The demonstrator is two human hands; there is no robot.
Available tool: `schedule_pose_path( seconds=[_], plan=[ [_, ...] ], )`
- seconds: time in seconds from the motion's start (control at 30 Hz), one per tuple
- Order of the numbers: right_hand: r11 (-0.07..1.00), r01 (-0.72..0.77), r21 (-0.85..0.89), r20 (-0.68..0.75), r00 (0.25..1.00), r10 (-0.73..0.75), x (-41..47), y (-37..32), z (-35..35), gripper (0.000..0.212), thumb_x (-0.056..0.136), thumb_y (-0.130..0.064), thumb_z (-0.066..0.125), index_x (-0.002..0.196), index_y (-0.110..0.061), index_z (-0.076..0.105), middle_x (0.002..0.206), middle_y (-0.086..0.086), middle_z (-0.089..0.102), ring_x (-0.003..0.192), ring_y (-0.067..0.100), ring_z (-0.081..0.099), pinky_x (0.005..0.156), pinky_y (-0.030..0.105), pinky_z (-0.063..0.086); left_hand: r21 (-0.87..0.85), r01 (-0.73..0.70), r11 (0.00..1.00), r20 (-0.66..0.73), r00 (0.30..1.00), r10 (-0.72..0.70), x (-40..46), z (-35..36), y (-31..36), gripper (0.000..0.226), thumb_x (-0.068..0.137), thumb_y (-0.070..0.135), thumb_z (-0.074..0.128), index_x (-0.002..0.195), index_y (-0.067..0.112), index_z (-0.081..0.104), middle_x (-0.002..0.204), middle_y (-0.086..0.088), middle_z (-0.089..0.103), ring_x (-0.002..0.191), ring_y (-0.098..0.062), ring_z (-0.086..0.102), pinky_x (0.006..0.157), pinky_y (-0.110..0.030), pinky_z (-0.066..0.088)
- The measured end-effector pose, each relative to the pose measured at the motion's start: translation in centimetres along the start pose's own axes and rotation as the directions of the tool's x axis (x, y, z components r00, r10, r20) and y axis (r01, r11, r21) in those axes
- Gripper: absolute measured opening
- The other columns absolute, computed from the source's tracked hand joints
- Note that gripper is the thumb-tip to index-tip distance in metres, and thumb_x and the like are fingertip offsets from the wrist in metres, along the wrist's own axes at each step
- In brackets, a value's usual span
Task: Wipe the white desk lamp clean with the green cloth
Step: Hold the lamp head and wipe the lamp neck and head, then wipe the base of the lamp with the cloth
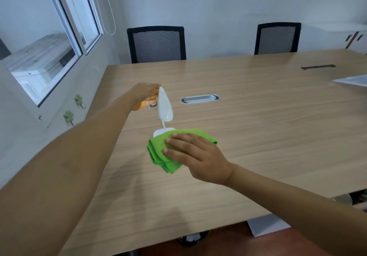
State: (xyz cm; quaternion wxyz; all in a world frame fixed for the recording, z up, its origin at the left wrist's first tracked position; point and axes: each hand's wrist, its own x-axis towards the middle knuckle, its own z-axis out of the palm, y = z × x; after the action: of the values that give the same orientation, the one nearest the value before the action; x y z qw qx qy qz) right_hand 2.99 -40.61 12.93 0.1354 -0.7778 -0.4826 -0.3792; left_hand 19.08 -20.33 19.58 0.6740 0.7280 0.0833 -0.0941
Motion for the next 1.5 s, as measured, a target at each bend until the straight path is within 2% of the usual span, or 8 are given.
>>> schedule_pose_path(
  seconds=[0.23,0.4,0.6,0.8,1.0,1.17,1.33,1.5],
  plan=[
    [0.988,-0.143,-0.053,0.331,0.931,0.152,-3.3,2.8,6.0,0.045,0.088,0.004,0.033,0.115,-0.010,0.067,0.116,0.010,0.070,0.108,0.028,0.066,0.095,0.035,0.047,0.237,-0.063,0.969,-0.156,0.982,0.102,-0.6,-1.4,-4.9,0.024,0.089,0.043,0.049,0.080,0.024,0.061,0.086,-0.002,0.054,0.082,-0.021,0.046,0.077,-0.030,0.038],
    [0.918,-0.392,-0.066,0.503,0.781,0.370,-2.7,4.7,9.2,0.047,0.075,-0.006,0.037,0.111,-0.001,0.067,0.109,0.018,0.071,0.096,0.033,0.069,0.083,0.034,0.052,0.773,0.012,0.634,-0.091,0.991,0.094,-2.5,-4.1,-14.7,0.051,0.098,0.040,0.032,0.141,0.013,0.042,0.150,-0.010,0.041,0.138,-0.025,0.036,0.111,-0.030,0.025],
    [0.858,-0.513,-0.025,0.564,0.701,0.436,-0.6,6.3,13.5,0.045,0.078,0.002,0.049,0.121,-0.002,0.060,0.125,0.020,0.062,0.111,0.036,0.061,0.094,0.037,0.049,0.926,0.192,0.326,-0.195,0.980,-0.021,-5.5,-6.7,-26.1,0.063,0.091,0.059,0.018,0.150,0.036,0.009,0.162,0.000,0.006,0.148,-0.025,0.004,0.117,-0.050,0.007],
    [0.814,-0.577,-0.059,0.630,0.611,0.479,-0.4,6.5,16.4,0.045,0.092,-0.004,0.051,0.136,-0.012,0.047,0.145,0.011,0.045,0.132,0.028,0.041,0.108,0.034,0.034,0.955,0.159,0.250,-0.190,0.976,0.105,-7.0,-7.0,-28.9,0.077,0.079,0.069,0.002,0.149,0.038,0.014,0.162,-0.001,0.010,0.148,-0.025,0.006,0.117,-0.049,0.005],
    [0.855,-0.515,0.063,0.628,0.686,0.367,-2.2,4.2,15.2,0.051,0.058,0.005,0.054,0.107,0.001,0.068,0.106,0.024,0.071,0.095,0.039,0.069,0.076,0.046,0.059,0.955,0.144,0.258,-0.207,0.949,0.237,-7.0,-6.9,-29.5,0.076,0.082,0.069,0.009,0.146,0.035,0.029,0.158,-0.003,0.026,0.146,-0.027,0.019,0.116,-0.051,0.014],
    [0.835,-0.544,0.078,0.509,0.742,0.436,-1.0,5.0,14.6,0.054,0.069,-0.010,0.034,0.113,-0.003,0.066,0.113,0.019,0.069,0.099,0.035,0.067,0.078,0.039,0.057,0.951,0.147,0.271,-0.221,0.937,0.269,-6.9,-6.8,-29.7,0.072,0.083,0.068,0.014,0.144,0.035,0.033,0.156,-0.003,0.030,0.145,-0.025,0.022,0.115,-0.050,0.015],
    [0.787,-0.614,-0.048,0.567,0.632,0.528,-0.5,6.3,16.7,0.053,0.077,-0.005,0.042,0.128,-0.008,0.055,0.130,0.015,0.059,0.117,0.033,0.056,0.092,0.035,0.048,0.951,0.140,0.275,-0.222,0.929,0.297,-6.8,-6.9,-29.9,0.068,0.086,0.065,0.015,0.142,0.035,0.037,0.153,-0.004,0.035,0.143,-0.026,0.027,0.115,-0.050,0.019],
    [0.872,-0.488,0.027,0.553,0.734,0.394,-2.3,3.1,16.0,0.053,0.061,-0.003,0.037,0.103,0.000,0.069,0.102,0.020,0.072,0.090,0.037,0.070,0.073,0.040,0.059,0.951,0.131,0.279,-0.224,0.916,0.332,-6.9,-6.8,-29.9,0.065,0.086,0.064,0.021,0.139,0.032,0.044,0.150,-0.005,0.041,0.141,-0.027,0.031,0.114,-0.050,0.021]
  ],
)
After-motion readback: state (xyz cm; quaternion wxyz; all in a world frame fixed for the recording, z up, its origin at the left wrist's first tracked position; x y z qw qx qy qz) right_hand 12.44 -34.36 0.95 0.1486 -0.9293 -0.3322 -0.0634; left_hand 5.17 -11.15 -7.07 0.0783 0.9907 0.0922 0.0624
